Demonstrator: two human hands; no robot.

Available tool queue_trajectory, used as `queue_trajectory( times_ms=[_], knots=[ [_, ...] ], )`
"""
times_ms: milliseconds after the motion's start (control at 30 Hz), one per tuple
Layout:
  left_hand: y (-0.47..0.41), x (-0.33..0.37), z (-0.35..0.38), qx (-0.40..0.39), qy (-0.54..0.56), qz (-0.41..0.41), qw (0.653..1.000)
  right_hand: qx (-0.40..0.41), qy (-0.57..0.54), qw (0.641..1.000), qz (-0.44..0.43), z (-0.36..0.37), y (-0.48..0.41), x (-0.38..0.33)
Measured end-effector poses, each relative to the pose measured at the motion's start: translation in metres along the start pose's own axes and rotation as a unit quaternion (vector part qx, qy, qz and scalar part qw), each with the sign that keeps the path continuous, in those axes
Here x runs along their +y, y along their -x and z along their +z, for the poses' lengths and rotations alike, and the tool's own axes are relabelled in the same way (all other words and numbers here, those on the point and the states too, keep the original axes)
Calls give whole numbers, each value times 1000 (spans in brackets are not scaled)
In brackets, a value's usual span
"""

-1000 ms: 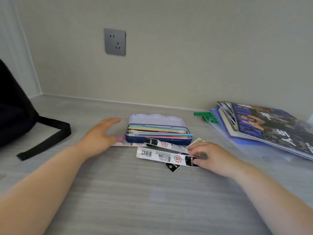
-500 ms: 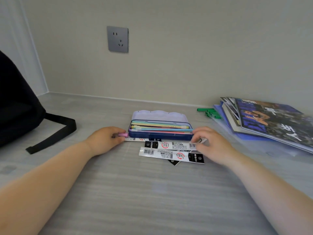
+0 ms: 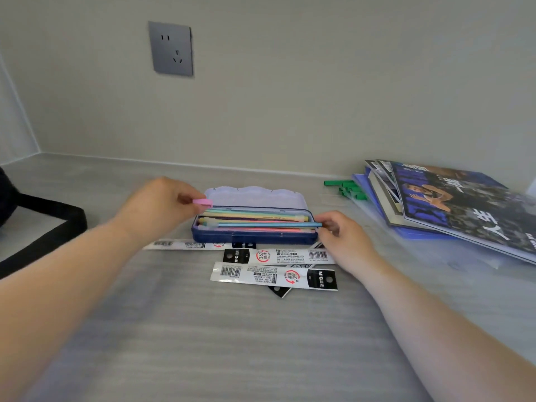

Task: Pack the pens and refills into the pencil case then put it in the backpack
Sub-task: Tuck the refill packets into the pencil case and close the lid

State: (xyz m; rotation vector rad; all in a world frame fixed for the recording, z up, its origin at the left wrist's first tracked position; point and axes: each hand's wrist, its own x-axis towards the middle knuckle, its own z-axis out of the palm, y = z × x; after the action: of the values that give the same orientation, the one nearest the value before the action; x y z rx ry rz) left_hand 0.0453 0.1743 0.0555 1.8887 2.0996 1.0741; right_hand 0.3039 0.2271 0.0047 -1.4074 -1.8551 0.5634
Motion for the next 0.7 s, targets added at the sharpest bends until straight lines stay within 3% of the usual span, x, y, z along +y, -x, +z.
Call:
queue_trajectory(
  times_ms=[300,467,600,700],
  knots=[
    [-35,74,100,-119,-71,133,981,-16,-12,1000,-16,-1,0,8],
    [-42,81,114,-134,-90,153,975,46,-18,999,2,-3,-5,9],
    [-43,78,114,-163,-84,171,968,51,-19,998,15,-3,-4,9],
    [-39,71,108,-138,-56,178,973,52,-22,998,11,-4,-3,8]
  ],
)
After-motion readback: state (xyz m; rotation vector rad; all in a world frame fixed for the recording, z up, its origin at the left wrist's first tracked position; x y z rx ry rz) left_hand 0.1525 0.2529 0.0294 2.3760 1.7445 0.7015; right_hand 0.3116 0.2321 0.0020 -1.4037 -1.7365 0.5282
